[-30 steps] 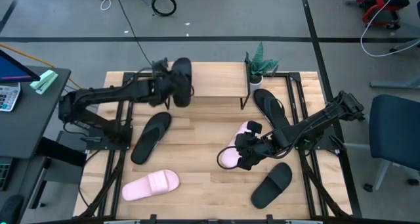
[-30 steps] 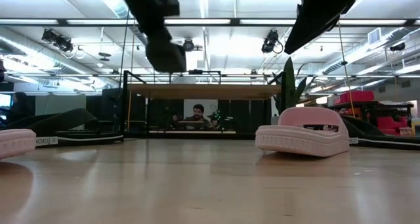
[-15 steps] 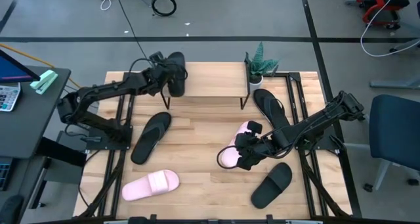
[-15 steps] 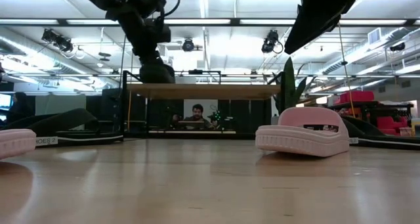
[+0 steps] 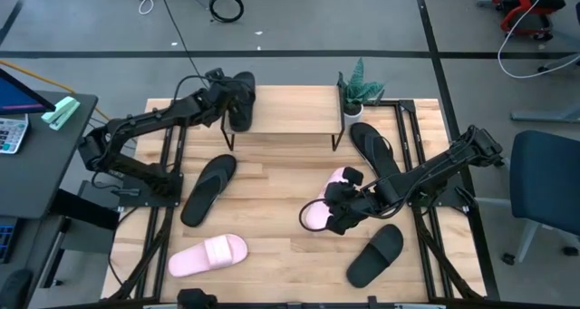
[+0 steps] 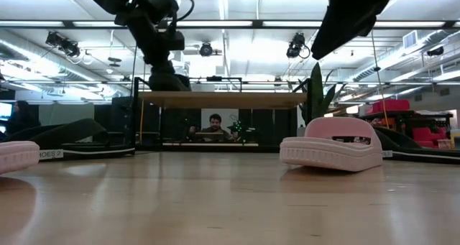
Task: Pick and place slides into the shelf
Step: Put the center black slide on the shelf, then put the bottom black slide on the shelf
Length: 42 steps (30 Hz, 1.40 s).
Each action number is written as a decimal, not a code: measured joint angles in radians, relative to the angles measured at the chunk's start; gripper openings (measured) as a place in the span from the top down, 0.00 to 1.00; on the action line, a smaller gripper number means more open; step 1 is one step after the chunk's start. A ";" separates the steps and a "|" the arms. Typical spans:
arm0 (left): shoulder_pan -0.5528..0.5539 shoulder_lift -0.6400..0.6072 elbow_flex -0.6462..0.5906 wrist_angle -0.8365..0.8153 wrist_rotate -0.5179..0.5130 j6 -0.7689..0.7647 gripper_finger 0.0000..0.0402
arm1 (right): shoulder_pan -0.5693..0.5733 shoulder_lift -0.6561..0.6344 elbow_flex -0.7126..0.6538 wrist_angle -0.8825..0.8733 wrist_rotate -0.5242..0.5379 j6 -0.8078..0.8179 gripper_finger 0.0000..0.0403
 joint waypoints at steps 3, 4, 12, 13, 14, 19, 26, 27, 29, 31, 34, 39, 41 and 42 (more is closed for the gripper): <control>0.000 0.000 0.000 -0.007 0.000 0.000 0.77 | 0.001 0.004 0.000 0.000 0.000 0.038 0.65; 0.000 0.001 0.000 -0.007 0.000 0.003 0.75 | 0.001 0.005 0.000 0.000 0.000 0.043 0.65; -0.002 0.001 0.000 -0.005 -0.001 0.001 0.59 | 0.038 0.023 0.000 -0.002 -0.004 0.139 0.65; -0.004 0.001 0.000 -0.005 0.000 0.000 0.58 | 0.052 0.023 0.000 -0.001 -0.008 0.161 0.65; -0.004 0.001 0.000 -0.005 0.000 0.000 0.56 | 0.068 0.023 0.000 0.000 -0.009 0.189 0.65; -0.022 0.001 0.000 -0.005 0.000 -0.005 0.49 | 0.163 0.017 0.000 -0.001 -0.006 0.358 0.65; -0.107 0.001 0.000 0.005 -0.036 -0.008 0.42 | 0.297 0.017 0.000 -0.001 -0.024 0.602 0.65; -0.126 0.001 0.000 0.010 -0.072 -0.008 0.41 | 0.319 0.019 0.000 -0.001 -0.030 0.629 0.65; -0.166 0.000 0.000 0.012 -0.169 0.014 0.40 | 0.362 0.024 0.000 -0.003 -0.034 0.661 0.65; -0.206 -0.003 0.000 0.022 -0.273 0.054 0.40 | 0.402 0.039 0.000 -0.005 -0.040 0.698 0.65; -0.263 -0.022 0.002 0.053 -0.387 0.101 0.41 | 0.447 0.063 0.000 -0.025 -0.071 0.796 0.65; -0.363 -0.073 0.007 0.069 -0.403 0.068 0.42 | 0.474 0.114 -0.002 -0.050 -0.262 0.955 0.65; -0.404 -0.092 0.019 0.062 -0.402 0.031 0.41 | 0.474 0.115 0.000 -0.016 -0.362 1.000 0.65; -0.423 -0.094 0.034 0.068 -0.402 0.021 0.41 | 0.471 0.114 0.010 -0.015 -0.396 1.019 0.65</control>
